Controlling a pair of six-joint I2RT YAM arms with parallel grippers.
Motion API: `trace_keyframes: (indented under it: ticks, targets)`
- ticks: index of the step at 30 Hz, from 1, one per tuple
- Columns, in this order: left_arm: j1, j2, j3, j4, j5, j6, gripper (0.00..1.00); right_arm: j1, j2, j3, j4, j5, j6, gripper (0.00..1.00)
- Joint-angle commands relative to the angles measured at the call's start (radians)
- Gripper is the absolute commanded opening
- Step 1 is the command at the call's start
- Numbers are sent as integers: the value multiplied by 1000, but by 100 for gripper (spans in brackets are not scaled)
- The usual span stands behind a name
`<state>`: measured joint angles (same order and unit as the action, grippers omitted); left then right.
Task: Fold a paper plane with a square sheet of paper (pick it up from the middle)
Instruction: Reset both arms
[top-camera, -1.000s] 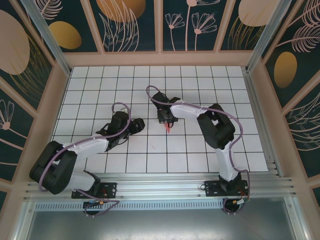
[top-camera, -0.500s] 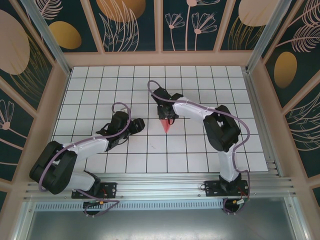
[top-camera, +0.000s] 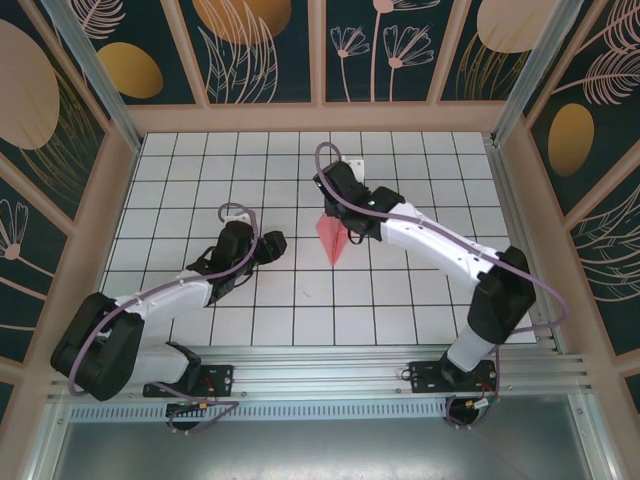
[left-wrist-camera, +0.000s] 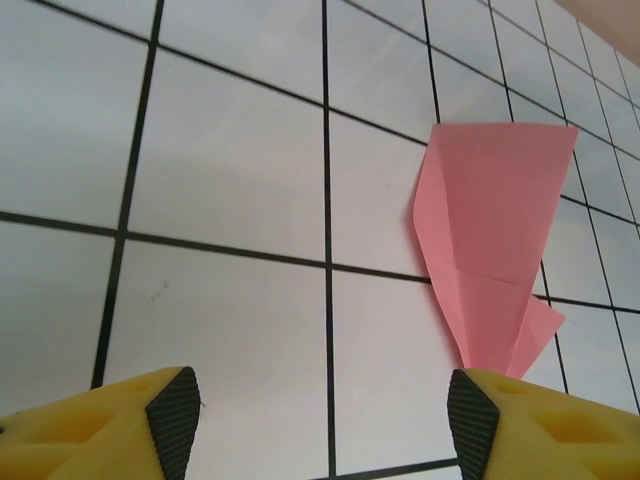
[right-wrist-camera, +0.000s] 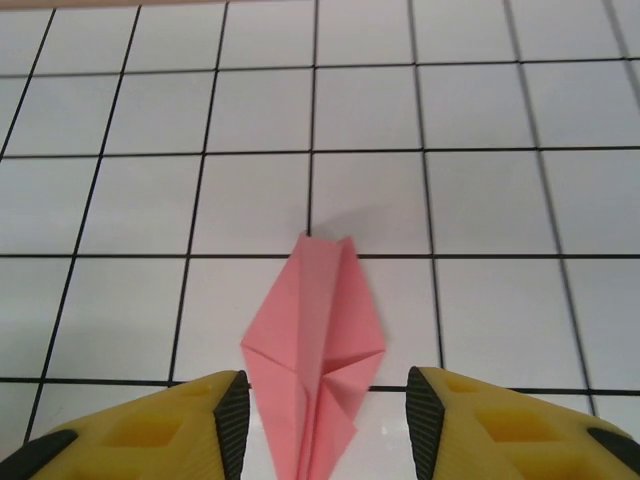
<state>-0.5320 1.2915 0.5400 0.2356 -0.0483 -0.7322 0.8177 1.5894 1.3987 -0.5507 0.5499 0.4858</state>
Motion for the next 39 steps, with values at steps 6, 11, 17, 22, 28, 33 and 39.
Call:
trace_keyframes:
  ticks: [6, 11, 17, 22, 28, 33, 39]
  targets:
    - [5, -213, -102, 150, -509, 268, 99, -174, -333, -388, 261, 287, -9, 65]
    - [95, -243, -134, 264, -670, 447, 98, -402, -488, -706, 620, 181, -205, 75]
    - [289, -146, -191, 446, -648, 524, 98, -626, -509, -1021, 1060, -81, -344, 97]
    - [400, 29, -198, 587, -532, 593, 99, -694, -340, -1128, 1352, -145, -392, 97]
    - [441, 157, -244, 902, -405, 648, 99, -719, -209, -1129, 1573, -311, -482, 94]
    - [476, 208, -289, 1028, -258, 653, 99, -748, -151, -1168, 1727, -442, -553, 95]
    - [477, 252, -396, 1264, -258, 658, 98, -793, -120, -1185, 1777, -516, -527, 94]
